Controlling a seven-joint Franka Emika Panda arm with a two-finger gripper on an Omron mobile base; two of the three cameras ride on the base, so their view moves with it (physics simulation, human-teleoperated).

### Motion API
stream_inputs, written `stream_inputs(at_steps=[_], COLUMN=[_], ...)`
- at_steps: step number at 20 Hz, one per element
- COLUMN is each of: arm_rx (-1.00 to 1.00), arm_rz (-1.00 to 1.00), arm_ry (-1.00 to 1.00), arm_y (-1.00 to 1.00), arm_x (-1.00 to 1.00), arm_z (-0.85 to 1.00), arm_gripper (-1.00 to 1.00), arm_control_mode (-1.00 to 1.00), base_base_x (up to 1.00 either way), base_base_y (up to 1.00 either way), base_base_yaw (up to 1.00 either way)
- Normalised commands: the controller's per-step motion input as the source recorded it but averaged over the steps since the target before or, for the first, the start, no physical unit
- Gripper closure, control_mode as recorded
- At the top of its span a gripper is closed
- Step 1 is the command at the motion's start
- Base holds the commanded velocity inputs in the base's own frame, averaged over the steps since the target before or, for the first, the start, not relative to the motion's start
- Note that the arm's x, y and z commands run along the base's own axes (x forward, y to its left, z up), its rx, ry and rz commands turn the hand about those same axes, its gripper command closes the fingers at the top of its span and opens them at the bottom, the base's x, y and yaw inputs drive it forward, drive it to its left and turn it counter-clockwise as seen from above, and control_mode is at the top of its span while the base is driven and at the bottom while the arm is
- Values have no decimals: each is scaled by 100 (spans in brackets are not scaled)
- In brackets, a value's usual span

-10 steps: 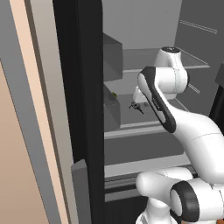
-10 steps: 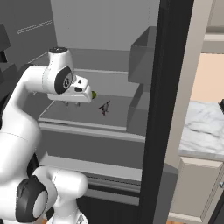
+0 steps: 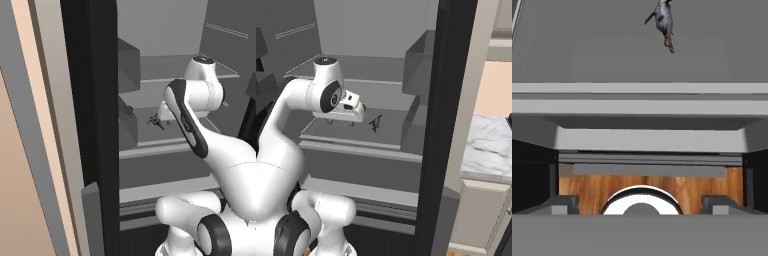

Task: Take the fish out of the fridge, briefly rinse it in the sink, and place it on the tray next to the sink.

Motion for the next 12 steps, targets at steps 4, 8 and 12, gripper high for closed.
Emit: stream_inputs(at_steps=[4,8,12], arm_rx=[0,0,0], arm_rz=[0,0,-8], arm_ry=[-6,-33,-25], arm_y=[-23,-19,-12], arm_x=[0,-1,15], arm_z=[-19,-16,-9], arm_gripper=[-100,-100,-100], arm_control_mode=[-100,-100,-100], base_base_x=[0,0,0], base_base_y=[0,0,0], base_base_yaw=[0,0,0])
